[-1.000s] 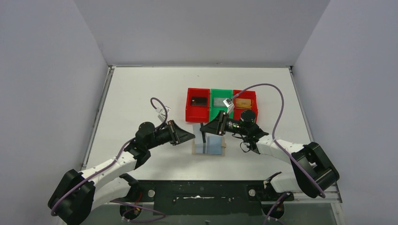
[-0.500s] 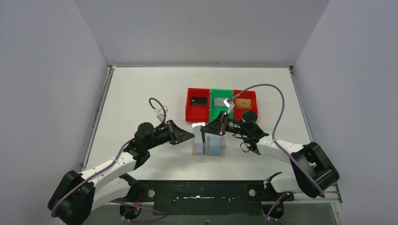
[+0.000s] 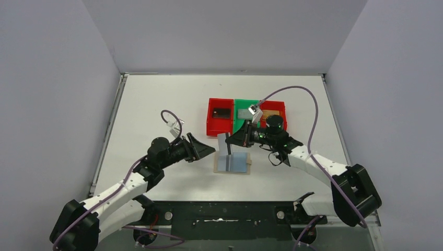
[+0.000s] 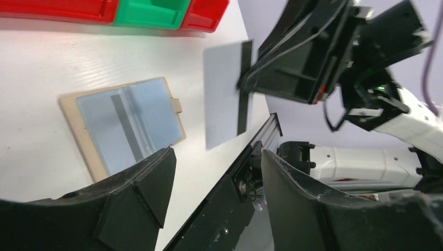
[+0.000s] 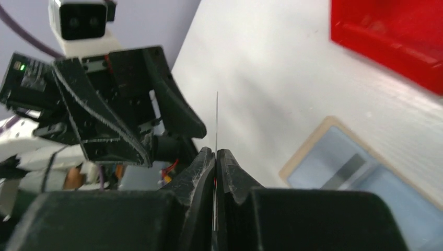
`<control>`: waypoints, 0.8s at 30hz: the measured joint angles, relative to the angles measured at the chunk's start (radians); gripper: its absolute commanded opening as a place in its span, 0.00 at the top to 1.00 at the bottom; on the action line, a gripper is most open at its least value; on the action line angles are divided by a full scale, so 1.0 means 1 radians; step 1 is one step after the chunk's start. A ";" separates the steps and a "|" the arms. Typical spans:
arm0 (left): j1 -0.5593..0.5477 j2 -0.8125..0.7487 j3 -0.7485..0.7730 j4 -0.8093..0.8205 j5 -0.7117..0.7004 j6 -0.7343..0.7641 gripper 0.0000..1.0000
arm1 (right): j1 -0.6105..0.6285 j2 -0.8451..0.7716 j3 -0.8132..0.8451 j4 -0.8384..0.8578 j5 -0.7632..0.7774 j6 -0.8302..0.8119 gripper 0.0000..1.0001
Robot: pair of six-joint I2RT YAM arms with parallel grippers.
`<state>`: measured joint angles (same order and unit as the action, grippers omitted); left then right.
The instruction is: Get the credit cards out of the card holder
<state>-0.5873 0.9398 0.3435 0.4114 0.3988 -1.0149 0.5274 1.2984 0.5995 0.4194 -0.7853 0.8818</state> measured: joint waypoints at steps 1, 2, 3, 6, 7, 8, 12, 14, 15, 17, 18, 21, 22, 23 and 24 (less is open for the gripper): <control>0.000 -0.008 0.002 -0.023 -0.011 0.007 0.36 | -0.003 -0.011 0.028 -0.065 0.031 -0.042 1.00; 0.000 -0.018 0.003 -0.044 -0.026 0.012 0.35 | -0.004 -0.025 0.064 -0.139 0.074 -0.092 1.00; 0.000 -0.026 0.004 -0.062 -0.034 0.018 0.34 | -0.004 -0.037 0.101 -0.207 0.126 -0.144 1.00; 0.000 -0.045 0.004 -0.106 -0.060 0.030 0.29 | -0.004 -0.069 0.191 -0.361 0.307 -0.299 1.00; 0.000 -0.051 0.004 -0.118 -0.067 0.032 0.27 | -0.004 -0.080 0.212 -0.398 0.369 -0.356 1.00; 0.000 -0.058 0.004 -0.129 -0.075 0.034 0.25 | -0.004 -0.090 0.227 -0.429 0.429 -0.410 1.00; 0.000 -0.085 0.004 -0.171 -0.102 0.043 0.20 | -0.004 -0.101 0.248 -0.490 0.620 -0.645 1.00; 0.000 -0.104 0.004 -0.192 -0.117 0.051 0.19 | -0.002 -0.089 0.250 -0.512 0.681 -0.779 1.00; 0.000 -0.114 0.004 -0.201 -0.125 0.054 0.19 | 0.000 -0.075 0.258 -0.528 0.703 -0.848 1.00; 0.000 -0.131 0.004 -0.217 -0.137 0.059 0.19 | 0.013 -0.034 0.283 -0.546 0.740 -0.982 1.00; 0.000 -0.139 0.004 -0.225 -0.142 0.060 0.19 | 0.019 -0.016 0.294 -0.550 0.749 -1.032 1.00; 0.002 -0.161 0.004 -0.249 -0.155 0.065 0.18 | 0.036 0.054 0.337 -0.553 0.761 -1.197 1.00; 0.002 -0.168 0.004 -0.257 -0.159 0.067 0.18 | 0.038 0.079 0.353 -0.555 0.763 -1.249 1.00; 0.003 -0.174 0.004 -0.263 -0.161 0.069 0.18 | 0.041 0.108 0.371 -0.556 0.764 -1.298 1.00; 0.004 -0.179 0.004 -0.269 -0.162 0.070 0.18 | 0.043 0.140 0.389 -0.557 0.768 -1.346 1.00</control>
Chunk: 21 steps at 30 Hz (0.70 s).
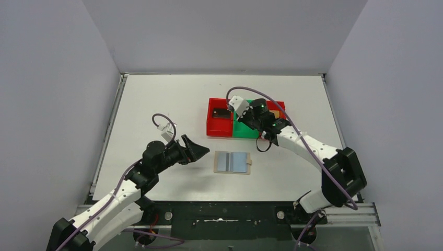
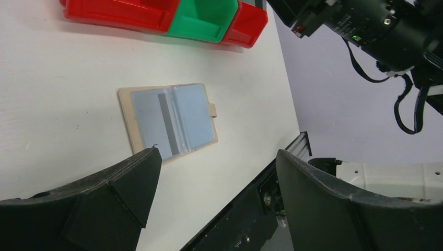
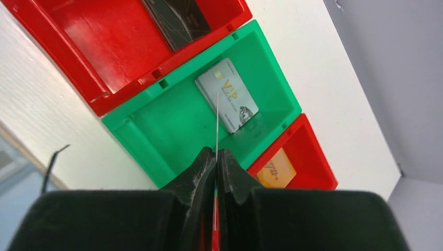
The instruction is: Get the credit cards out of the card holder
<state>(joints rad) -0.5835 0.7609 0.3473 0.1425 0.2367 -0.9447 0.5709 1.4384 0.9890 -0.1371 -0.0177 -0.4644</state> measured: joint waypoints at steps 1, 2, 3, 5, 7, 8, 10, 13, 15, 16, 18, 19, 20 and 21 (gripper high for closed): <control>0.001 -0.006 0.000 -0.006 -0.002 0.003 0.18 | 0.002 0.032 0.017 0.000 0.003 -0.044 1.00; 0.001 -0.012 0.000 -0.013 -0.004 0.006 0.18 | 0.002 0.062 0.032 0.000 0.005 -0.085 1.00; 0.002 -0.019 0.000 -0.021 -0.005 0.007 0.18 | 0.002 0.090 0.044 -0.002 0.006 -0.127 1.00; 0.003 -0.034 0.000 -0.039 -0.010 0.011 0.18 | 0.002 0.133 0.055 -0.004 0.006 -0.204 1.00; 0.003 -0.046 0.001 -0.058 -0.016 0.017 0.18 | -0.001 0.158 0.055 -0.006 0.001 -0.264 1.00; 0.003 -0.051 0.002 -0.065 -0.019 0.019 0.17 | -0.002 0.172 0.055 -0.005 -0.003 -0.299 1.00; 0.004 -0.061 0.005 -0.082 -0.024 0.027 0.17 | -0.003 0.196 0.064 -0.007 -0.008 -0.352 1.00; 0.005 -0.074 0.011 -0.101 -0.027 0.039 0.16 | -0.009 0.240 0.099 -0.008 -0.016 -0.413 1.00; 0.005 -0.084 0.013 -0.104 -0.030 0.042 0.16 | -0.015 0.269 0.127 -0.006 -0.022 -0.449 1.00; 0.005 -0.090 0.013 -0.107 -0.032 0.043 0.16 | -0.016 0.278 0.136 -0.006 -0.024 -0.467 1.00; 0.005 -0.099 0.013 -0.115 -0.034 0.046 0.16 | -0.023 0.291 0.145 -0.005 -0.027 -0.496 1.00; 0.005 -0.103 0.013 -0.119 -0.035 0.048 0.15 | -0.027 0.300 0.149 -0.005 -0.032 -0.512 1.00; 0.006 -0.106 0.013 -0.121 -0.038 0.048 0.15 | -0.032 0.309 0.154 -0.004 -0.036 -0.528 1.00; 0.007 -0.108 0.013 -0.124 -0.039 0.049 0.15 | -0.035 0.320 0.158 0.001 -0.042 -0.545 1.00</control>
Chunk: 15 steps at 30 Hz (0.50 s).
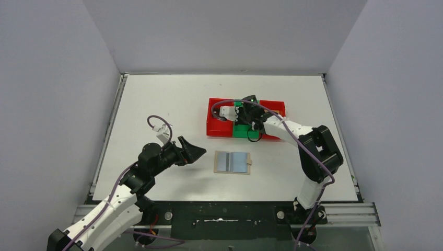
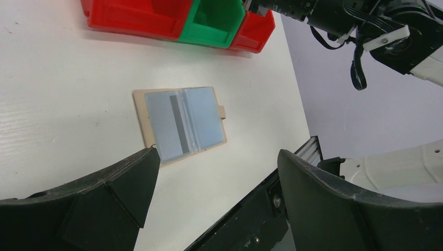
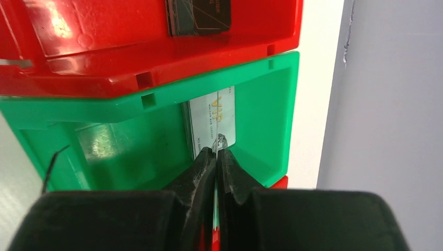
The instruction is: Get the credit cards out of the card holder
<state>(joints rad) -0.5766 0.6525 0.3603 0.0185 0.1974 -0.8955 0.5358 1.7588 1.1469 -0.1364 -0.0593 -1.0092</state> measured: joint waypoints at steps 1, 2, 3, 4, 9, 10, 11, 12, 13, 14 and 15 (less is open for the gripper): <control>0.001 -0.003 0.000 -0.003 -0.003 0.001 0.15 | -0.004 0.011 0.003 0.002 -0.002 -0.016 1.00; 0.002 -0.006 0.000 -0.007 -0.004 0.002 0.15 | -0.008 0.023 0.006 0.006 -0.003 -0.032 1.00; 0.002 -0.010 0.000 -0.012 -0.004 0.002 0.15 | -0.013 0.035 0.007 0.010 -0.009 -0.048 1.00; 0.003 -0.013 0.000 -0.015 -0.005 0.002 0.15 | -0.016 0.043 0.008 0.017 -0.010 -0.058 1.00; 0.003 -0.023 0.000 -0.027 -0.012 0.006 0.15 | -0.033 0.107 0.034 0.051 -0.021 -0.114 0.99; 0.003 -0.023 0.000 -0.028 -0.013 0.008 0.15 | -0.036 0.116 0.038 0.056 -0.024 -0.121 0.98; 0.003 -0.024 0.000 -0.030 -0.014 0.009 0.15 | -0.038 0.126 0.046 0.057 -0.024 -0.129 0.96; 0.003 -0.023 0.000 -0.031 -0.015 0.010 0.15 | -0.039 0.137 0.055 0.058 -0.024 -0.135 0.94; 0.003 -0.023 0.000 -0.032 -0.015 0.010 0.15 | -0.041 0.149 0.065 0.059 -0.025 -0.141 0.91; 0.003 -0.023 0.000 -0.032 -0.016 0.010 0.15 | -0.045 0.157 0.072 0.061 -0.026 -0.146 0.91; 0.003 -0.021 0.000 -0.032 -0.016 0.010 0.15 | -0.047 0.164 0.078 0.065 -0.027 -0.151 0.91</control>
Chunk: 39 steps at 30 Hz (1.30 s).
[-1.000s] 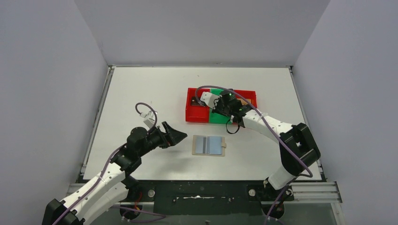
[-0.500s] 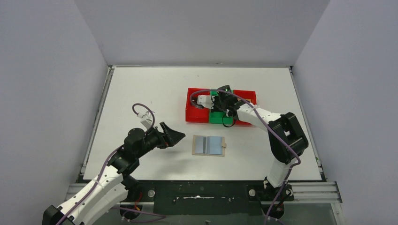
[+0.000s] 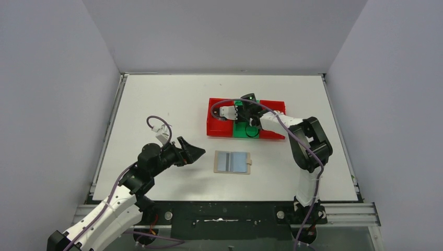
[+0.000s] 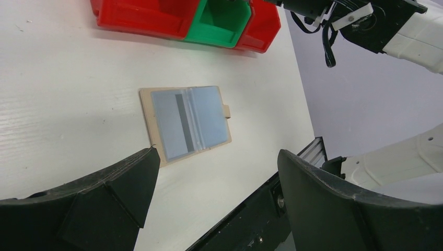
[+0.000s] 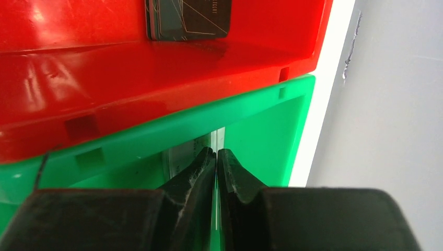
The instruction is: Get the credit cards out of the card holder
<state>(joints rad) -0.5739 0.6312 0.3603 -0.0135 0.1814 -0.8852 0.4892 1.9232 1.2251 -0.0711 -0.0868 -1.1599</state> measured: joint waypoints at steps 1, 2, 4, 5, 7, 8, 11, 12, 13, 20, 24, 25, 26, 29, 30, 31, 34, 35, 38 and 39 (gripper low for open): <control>0.000 0.001 0.000 0.000 0.000 0.000 0.15 | -0.003 0.005 0.002 0.005 -0.002 -0.005 0.92; 0.000 0.003 0.000 -0.001 0.000 0.002 0.15 | -0.005 0.008 0.003 0.007 -0.002 -0.009 0.92; 0.001 0.011 0.000 -0.006 -0.001 0.005 0.15 | -0.011 0.030 0.016 0.011 -0.007 -0.014 0.86; 0.001 0.011 0.000 -0.006 -0.001 0.005 0.15 | -0.011 0.031 0.017 0.011 -0.007 -0.015 0.83; 0.001 0.013 0.000 -0.006 -0.002 0.006 0.15 | -0.011 0.039 0.020 0.008 -0.007 -0.014 0.80; 0.001 0.014 0.000 -0.006 -0.002 0.006 0.15 | -0.013 0.041 0.020 0.003 -0.009 -0.014 0.78; 0.001 0.020 0.000 -0.006 -0.002 0.006 0.15 | -0.018 0.042 0.023 -0.007 -0.016 -0.007 0.71; 0.001 0.023 0.000 -0.006 -0.002 0.006 0.15 | -0.020 0.042 0.026 -0.008 -0.018 -0.006 0.69; 0.001 0.026 0.000 -0.006 -0.002 0.006 0.15 | -0.024 0.042 0.029 -0.011 -0.021 -0.005 0.65; 0.002 0.054 0.000 -0.002 0.003 0.006 0.15 | -0.051 0.035 0.030 -0.029 -0.046 0.018 0.53; 0.002 0.069 0.000 0.005 0.013 0.005 0.15 | -0.058 0.021 0.030 -0.041 -0.063 0.040 0.49; 0.002 0.072 0.000 0.007 0.015 0.004 0.15 | -0.060 0.014 0.030 -0.043 -0.069 0.048 0.49; 0.002 0.074 0.000 0.010 0.018 0.003 0.15 | -0.063 0.006 0.030 -0.042 -0.074 0.056 0.49; 0.002 0.077 0.000 0.017 0.029 -0.001 0.15 | -0.064 -0.027 0.030 -0.042 -0.091 0.084 0.47; 0.002 0.077 0.000 0.018 0.032 -0.002 0.15 | -0.064 -0.040 0.030 -0.041 -0.098 0.095 0.47; 0.002 0.078 0.000 0.018 0.034 -0.002 0.15 | -0.064 -0.052 0.030 -0.039 -0.103 0.103 0.46; 0.002 0.083 0.000 0.020 0.040 -0.008 0.15 | -0.068 -0.099 0.023 -0.026 -0.124 0.135 0.46; 0.002 0.086 0.000 0.023 0.043 -0.011 0.15 | -0.069 -0.118 0.017 -0.020 -0.128 0.148 0.45; 0.002 0.094 0.000 0.028 0.054 -0.017 0.15 | -0.070 -0.169 0.000 -0.003 -0.127 0.222 0.40; 0.002 0.097 0.000 0.029 0.058 -0.019 0.15 | -0.071 -0.198 -0.014 0.010 -0.132 0.275 0.38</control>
<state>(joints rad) -0.5720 0.7280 0.3607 0.0151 0.2390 -0.9047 0.4183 1.7256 1.2114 -0.0612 -0.2188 -0.8848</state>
